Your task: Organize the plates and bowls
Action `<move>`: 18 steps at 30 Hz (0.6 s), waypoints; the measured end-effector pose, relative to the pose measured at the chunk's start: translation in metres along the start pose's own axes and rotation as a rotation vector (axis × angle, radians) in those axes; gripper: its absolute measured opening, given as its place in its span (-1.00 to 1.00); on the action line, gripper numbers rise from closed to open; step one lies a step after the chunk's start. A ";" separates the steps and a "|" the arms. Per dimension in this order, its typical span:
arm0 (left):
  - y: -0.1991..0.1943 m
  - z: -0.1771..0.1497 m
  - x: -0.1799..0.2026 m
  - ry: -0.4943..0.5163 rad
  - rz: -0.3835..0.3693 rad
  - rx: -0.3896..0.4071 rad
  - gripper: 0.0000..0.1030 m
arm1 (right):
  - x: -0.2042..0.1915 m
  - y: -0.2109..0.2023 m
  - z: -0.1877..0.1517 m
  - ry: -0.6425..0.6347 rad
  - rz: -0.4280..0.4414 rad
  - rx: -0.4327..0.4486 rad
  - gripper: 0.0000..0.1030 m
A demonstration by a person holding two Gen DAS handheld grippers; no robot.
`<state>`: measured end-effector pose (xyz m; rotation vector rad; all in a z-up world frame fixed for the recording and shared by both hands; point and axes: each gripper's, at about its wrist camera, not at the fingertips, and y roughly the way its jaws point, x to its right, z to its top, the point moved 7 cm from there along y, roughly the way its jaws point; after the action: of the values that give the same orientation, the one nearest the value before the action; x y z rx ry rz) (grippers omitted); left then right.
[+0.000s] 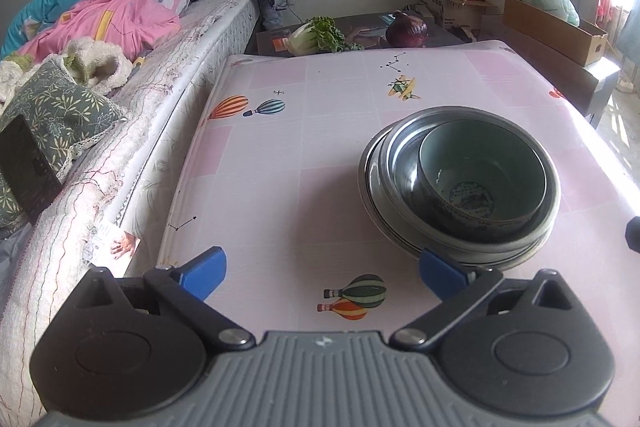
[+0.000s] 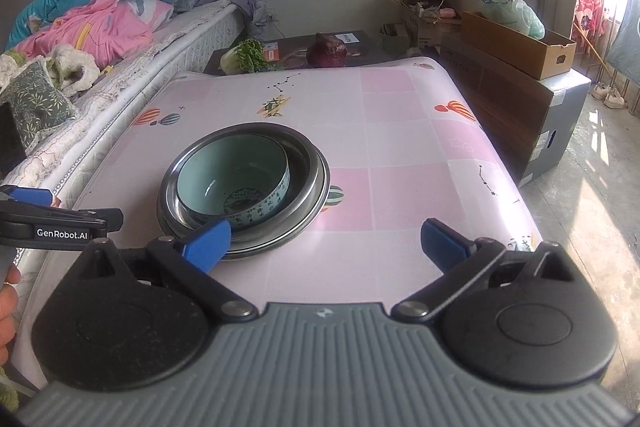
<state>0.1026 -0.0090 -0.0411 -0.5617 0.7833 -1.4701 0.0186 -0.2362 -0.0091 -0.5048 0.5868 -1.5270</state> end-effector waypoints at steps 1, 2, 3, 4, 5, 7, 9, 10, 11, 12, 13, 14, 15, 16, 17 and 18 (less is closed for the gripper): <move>0.000 -0.001 0.000 -0.005 -0.007 -0.006 1.00 | 0.000 0.001 0.000 0.003 -0.024 -0.008 0.98; 0.001 -0.001 0.000 -0.010 -0.012 -0.011 1.00 | 0.000 0.003 -0.001 0.008 -0.040 -0.018 0.98; 0.002 -0.002 0.000 -0.017 -0.009 -0.019 1.00 | 0.001 0.004 -0.001 0.014 -0.043 -0.027 0.98; 0.002 -0.003 0.000 -0.022 -0.005 -0.025 1.00 | 0.001 0.005 -0.001 0.023 -0.039 -0.037 0.98; 0.003 -0.004 0.000 -0.028 0.001 -0.031 1.00 | 0.001 0.007 0.000 0.036 -0.033 -0.050 0.98; 0.003 -0.005 -0.001 -0.034 0.008 -0.038 1.00 | -0.001 0.009 -0.001 0.042 -0.024 -0.067 0.98; 0.002 -0.005 -0.001 -0.038 0.013 -0.042 1.00 | -0.005 0.013 -0.001 0.027 -0.038 -0.082 0.98; 0.001 -0.005 -0.002 -0.039 0.014 -0.042 1.00 | -0.008 0.014 -0.002 0.013 -0.046 -0.089 0.98; 0.000 -0.005 -0.002 -0.039 0.016 -0.041 1.00 | -0.011 0.016 -0.003 -0.002 -0.050 -0.098 0.98; -0.001 -0.004 -0.002 -0.041 0.018 -0.041 1.00 | -0.012 0.018 -0.003 -0.010 -0.050 -0.108 0.98; -0.002 -0.004 -0.003 -0.043 0.018 -0.041 1.00 | -0.014 0.020 -0.004 -0.014 -0.042 -0.120 0.98; -0.002 -0.003 -0.003 -0.045 0.018 -0.040 1.00 | -0.015 0.020 -0.004 -0.012 -0.035 -0.125 0.98; -0.003 -0.003 -0.004 -0.046 0.019 -0.039 1.00 | -0.016 0.021 -0.003 -0.008 -0.031 -0.126 0.98; -0.003 -0.003 -0.005 -0.049 0.020 -0.039 1.00 | -0.016 0.021 -0.003 -0.006 -0.029 -0.125 0.98; -0.004 -0.002 -0.005 -0.051 0.019 -0.040 1.00 | -0.016 0.021 -0.002 -0.005 -0.028 -0.124 0.98; -0.004 -0.002 -0.006 -0.053 0.018 -0.041 1.00 | -0.016 0.020 -0.002 -0.005 -0.027 -0.124 0.98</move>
<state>0.0989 -0.0033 -0.0390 -0.6209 0.7761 -1.4195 0.0338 -0.2203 -0.0231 -0.6136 0.6757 -1.5209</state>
